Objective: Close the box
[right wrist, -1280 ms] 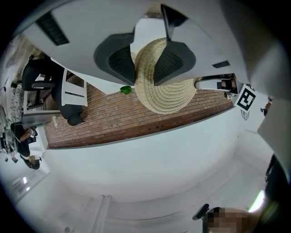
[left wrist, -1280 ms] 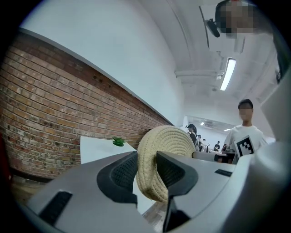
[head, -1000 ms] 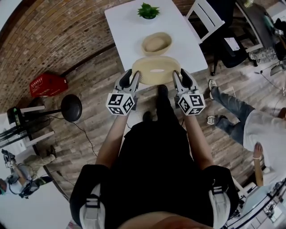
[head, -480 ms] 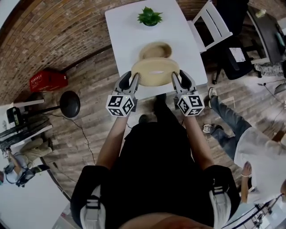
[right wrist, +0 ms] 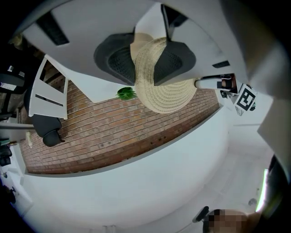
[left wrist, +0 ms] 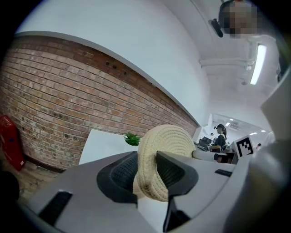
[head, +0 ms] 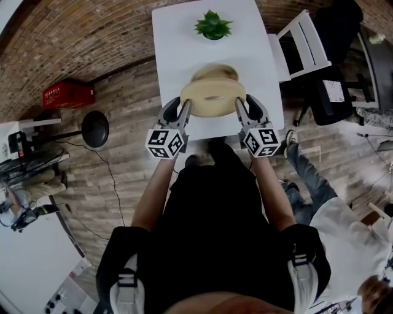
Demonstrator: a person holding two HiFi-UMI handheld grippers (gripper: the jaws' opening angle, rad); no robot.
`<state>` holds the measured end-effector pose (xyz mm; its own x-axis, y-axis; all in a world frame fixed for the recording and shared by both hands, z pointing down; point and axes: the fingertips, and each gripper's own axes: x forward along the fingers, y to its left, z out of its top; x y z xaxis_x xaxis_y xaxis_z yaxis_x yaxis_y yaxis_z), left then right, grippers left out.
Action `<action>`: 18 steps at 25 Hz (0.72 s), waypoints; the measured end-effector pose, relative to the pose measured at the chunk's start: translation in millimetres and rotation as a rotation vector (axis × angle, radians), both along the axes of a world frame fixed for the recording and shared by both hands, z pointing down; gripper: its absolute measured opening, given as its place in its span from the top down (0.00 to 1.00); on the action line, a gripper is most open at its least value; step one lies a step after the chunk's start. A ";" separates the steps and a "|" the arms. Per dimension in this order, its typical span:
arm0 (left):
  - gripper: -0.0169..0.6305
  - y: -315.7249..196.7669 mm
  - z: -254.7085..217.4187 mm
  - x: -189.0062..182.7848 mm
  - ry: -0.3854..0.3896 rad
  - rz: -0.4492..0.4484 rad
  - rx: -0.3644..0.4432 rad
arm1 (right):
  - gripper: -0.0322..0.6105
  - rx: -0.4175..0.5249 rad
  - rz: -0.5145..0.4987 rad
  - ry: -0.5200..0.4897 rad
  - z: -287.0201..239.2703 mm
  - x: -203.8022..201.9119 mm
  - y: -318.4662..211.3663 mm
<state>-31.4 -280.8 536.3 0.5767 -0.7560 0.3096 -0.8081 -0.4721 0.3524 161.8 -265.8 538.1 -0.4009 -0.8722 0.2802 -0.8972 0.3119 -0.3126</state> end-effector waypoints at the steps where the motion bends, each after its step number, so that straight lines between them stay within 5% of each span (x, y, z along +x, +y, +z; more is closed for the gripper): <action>1: 0.76 -2.7 0.9 1.5 0.000 -0.009 -0.004 | 0.75 -0.003 -0.009 -0.001 1.1 1.7 -4.4; 18: 0.76 -16.3 23.4 17.5 -0.012 -0.125 -0.056 | 0.75 -0.046 -0.113 -0.011 23.5 17.8 -40.6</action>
